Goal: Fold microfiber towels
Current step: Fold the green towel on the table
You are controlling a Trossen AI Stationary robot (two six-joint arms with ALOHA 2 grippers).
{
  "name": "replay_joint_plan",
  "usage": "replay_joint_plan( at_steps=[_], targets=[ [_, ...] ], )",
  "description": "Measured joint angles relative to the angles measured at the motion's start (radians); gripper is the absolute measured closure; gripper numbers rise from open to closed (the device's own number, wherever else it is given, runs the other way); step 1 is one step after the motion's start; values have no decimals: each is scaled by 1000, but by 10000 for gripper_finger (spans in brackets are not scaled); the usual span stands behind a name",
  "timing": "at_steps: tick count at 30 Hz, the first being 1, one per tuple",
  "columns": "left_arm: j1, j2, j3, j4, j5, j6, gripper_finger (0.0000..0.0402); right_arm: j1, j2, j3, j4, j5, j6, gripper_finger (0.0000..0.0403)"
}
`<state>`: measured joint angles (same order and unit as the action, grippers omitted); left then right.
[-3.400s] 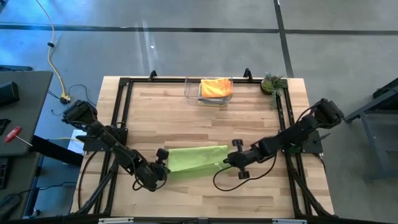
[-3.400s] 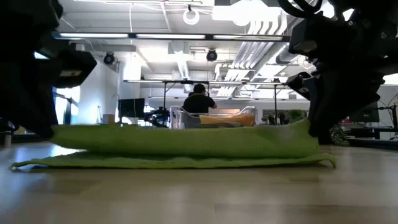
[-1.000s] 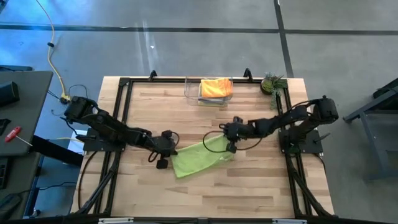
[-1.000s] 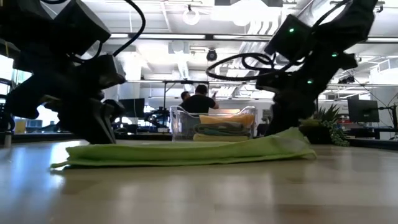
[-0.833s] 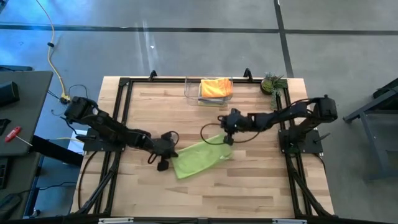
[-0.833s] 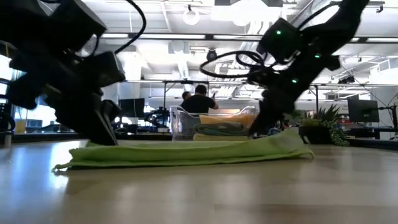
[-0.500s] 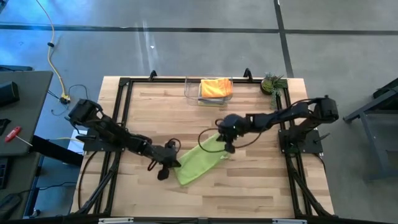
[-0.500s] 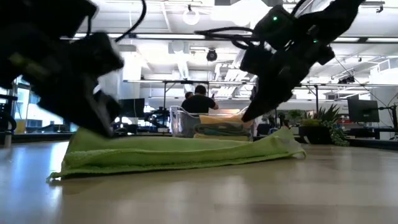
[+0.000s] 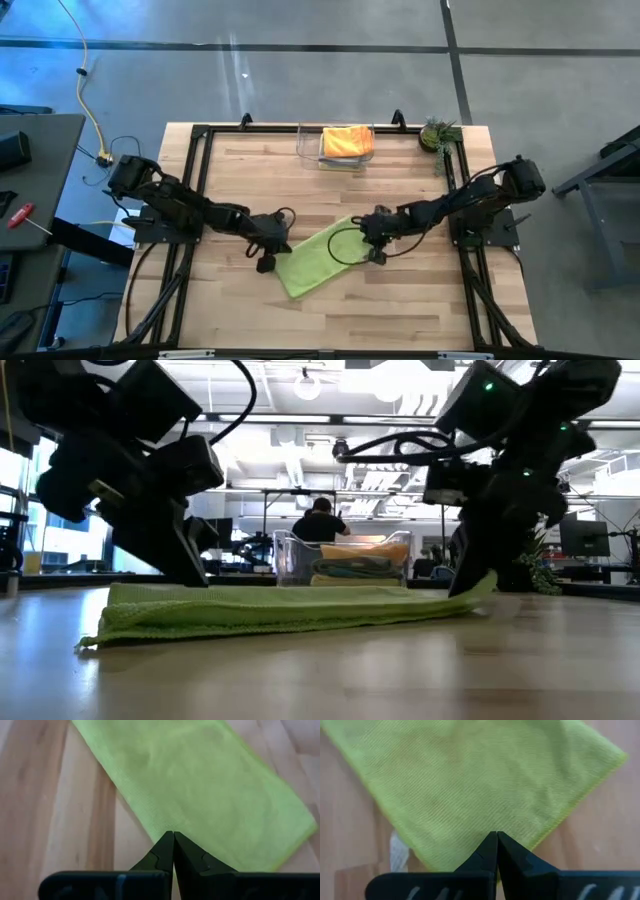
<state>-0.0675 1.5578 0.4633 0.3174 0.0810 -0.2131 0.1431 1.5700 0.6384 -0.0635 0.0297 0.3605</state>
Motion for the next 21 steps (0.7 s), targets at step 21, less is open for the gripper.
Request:
replay_joint_plan(
  at_steps=[21],
  targets=[
    [-151,37,2,-35,-64,-112,401,41,61,2,131,157,24,403]
  ],
)
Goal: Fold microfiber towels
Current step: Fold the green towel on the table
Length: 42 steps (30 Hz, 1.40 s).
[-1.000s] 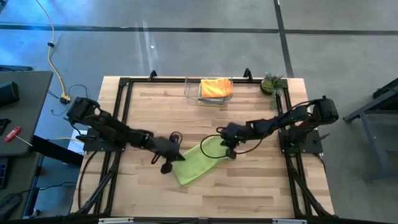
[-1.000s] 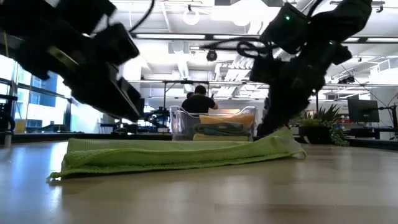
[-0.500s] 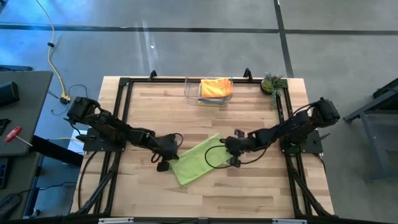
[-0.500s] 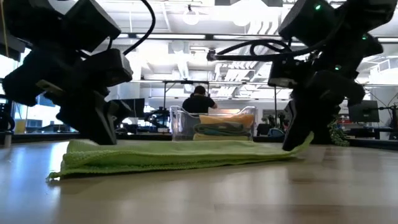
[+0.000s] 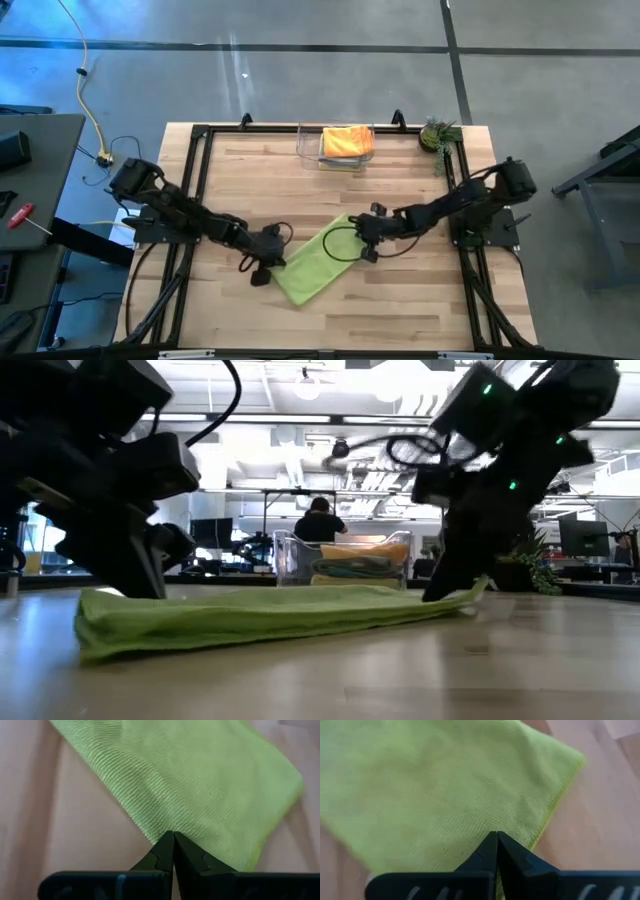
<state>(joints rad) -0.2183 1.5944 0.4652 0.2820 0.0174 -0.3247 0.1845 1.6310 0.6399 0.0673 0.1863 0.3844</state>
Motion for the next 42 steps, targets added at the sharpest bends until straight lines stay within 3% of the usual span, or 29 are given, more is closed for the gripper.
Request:
replay_joint_plan(
  at_steps=[9,15,19,28,35,42],
  targets=[
    [-90,11,-3,73,-63,-115,401,-158,36,2,38,-7,-196,403],
    [-109,110,1,238,-106,-135,401,-300,43,1,118,-65,-381,403],
    [-102,167,42,281,-83,-90,401,-344,26,45,72,-67,-460,403],
    [-102,54,58,146,-58,82,401,-192,-56,82,-3,-161,-413,403],
    [-79,5,-46,179,-66,126,401,-15,-22,83,100,-68,-265,403],
    [-92,105,-32,278,-58,119,401,96,-21,82,105,-2,-133,403]
  ],
)
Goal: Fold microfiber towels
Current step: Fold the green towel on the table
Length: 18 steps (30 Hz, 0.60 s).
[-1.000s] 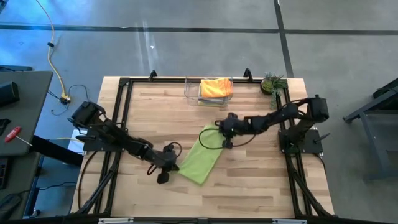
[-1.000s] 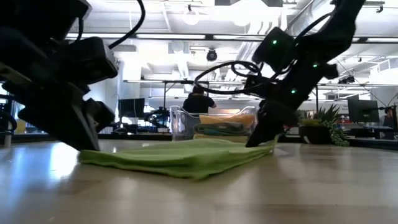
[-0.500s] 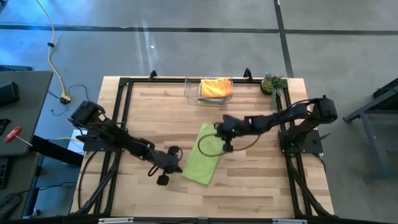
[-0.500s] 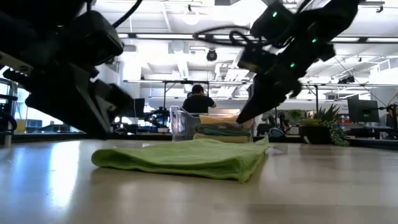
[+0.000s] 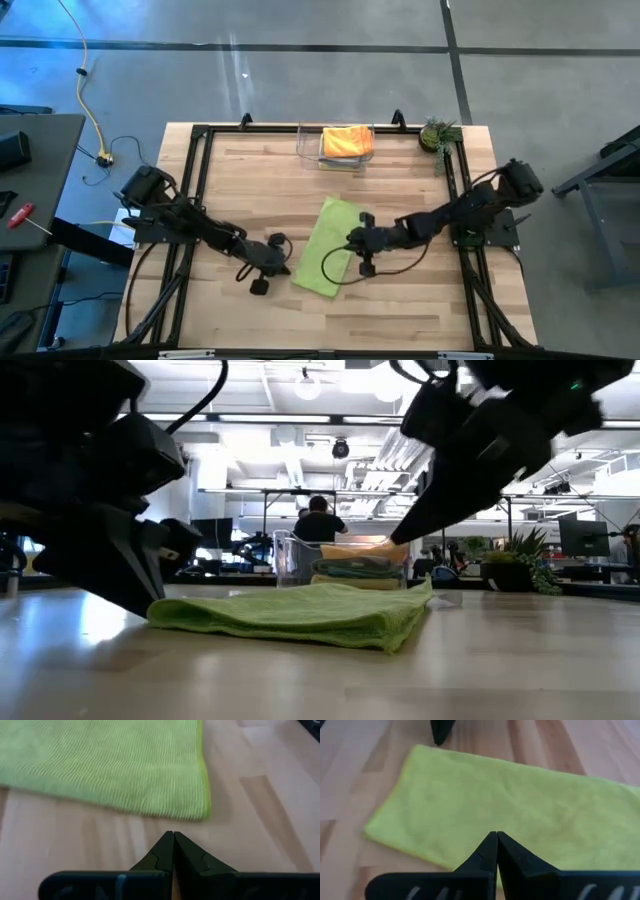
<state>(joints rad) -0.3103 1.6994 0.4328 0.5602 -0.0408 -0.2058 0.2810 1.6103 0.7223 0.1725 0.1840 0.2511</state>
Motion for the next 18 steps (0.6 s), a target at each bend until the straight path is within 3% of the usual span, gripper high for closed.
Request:
replay_joint_plan(
  at_steps=[12,18],
  targets=[
    [-25,142,153,27,-1,49,401,199,-7,75,-117,117,105,400],
    [-26,232,262,36,7,72,401,275,-7,95,-136,143,171,361]
  ],
)
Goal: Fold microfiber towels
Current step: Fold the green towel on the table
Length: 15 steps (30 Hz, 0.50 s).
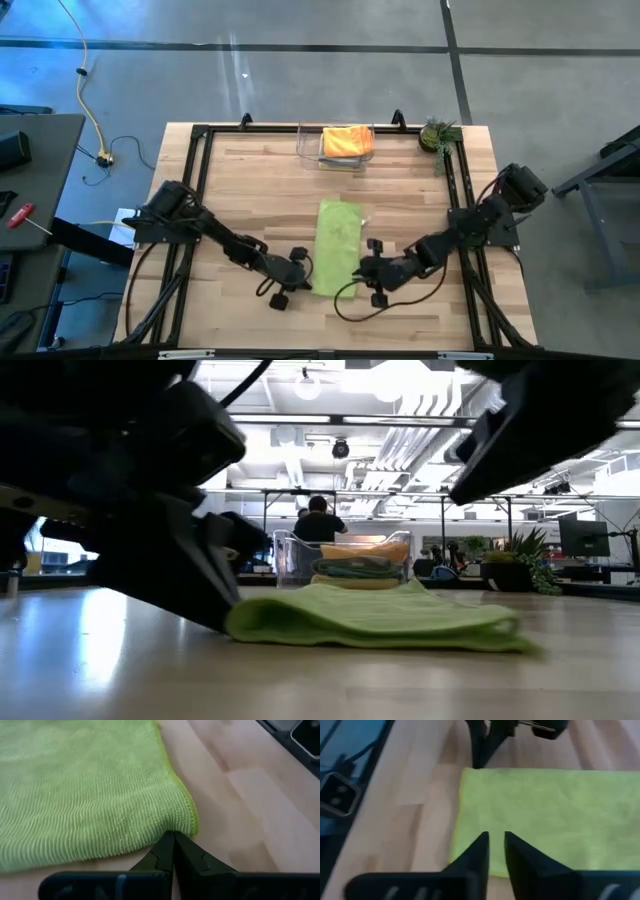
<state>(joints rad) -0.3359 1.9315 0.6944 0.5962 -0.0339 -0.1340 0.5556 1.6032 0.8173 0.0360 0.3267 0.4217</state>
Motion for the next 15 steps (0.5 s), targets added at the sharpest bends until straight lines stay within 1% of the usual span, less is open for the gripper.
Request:
replay_joint_plan(
  at_steps=[5,7,9,12,15],
  targets=[
    [0,60,88,-5,7,52,402,67,3,0,-3,0,24,290],
    [0,63,101,-6,25,59,402,97,11,0,-5,7,24,262],
    [-2,37,99,-32,41,58,402,125,26,1,0,7,24,239],
    [-7,-17,100,-97,46,51,402,158,60,2,-1,14,28,222],
    [-18,-57,101,-161,46,50,402,167,106,28,-29,15,16,219]
  ],
)
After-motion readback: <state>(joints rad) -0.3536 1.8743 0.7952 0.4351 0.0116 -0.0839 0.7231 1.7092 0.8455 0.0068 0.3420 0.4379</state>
